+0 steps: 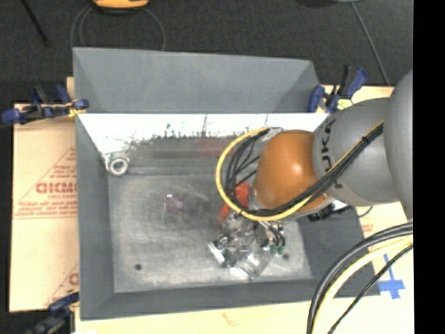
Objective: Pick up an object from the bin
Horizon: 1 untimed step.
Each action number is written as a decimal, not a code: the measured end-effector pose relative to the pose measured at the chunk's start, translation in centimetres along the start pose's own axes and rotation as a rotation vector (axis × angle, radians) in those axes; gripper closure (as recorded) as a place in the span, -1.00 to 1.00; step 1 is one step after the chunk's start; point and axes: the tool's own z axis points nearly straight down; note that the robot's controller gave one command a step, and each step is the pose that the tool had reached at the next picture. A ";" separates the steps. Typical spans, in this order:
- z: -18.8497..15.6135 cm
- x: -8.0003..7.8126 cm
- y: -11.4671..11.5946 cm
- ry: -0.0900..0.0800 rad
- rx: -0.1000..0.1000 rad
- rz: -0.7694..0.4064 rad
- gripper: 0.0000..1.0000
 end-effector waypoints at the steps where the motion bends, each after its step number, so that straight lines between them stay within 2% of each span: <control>1: -16.4 1.0 -1.3 -0.007 0.004 -0.194 1.00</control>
Offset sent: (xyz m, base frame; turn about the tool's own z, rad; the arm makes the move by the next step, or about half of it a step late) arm -0.0126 -0.0118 0.1603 -0.1958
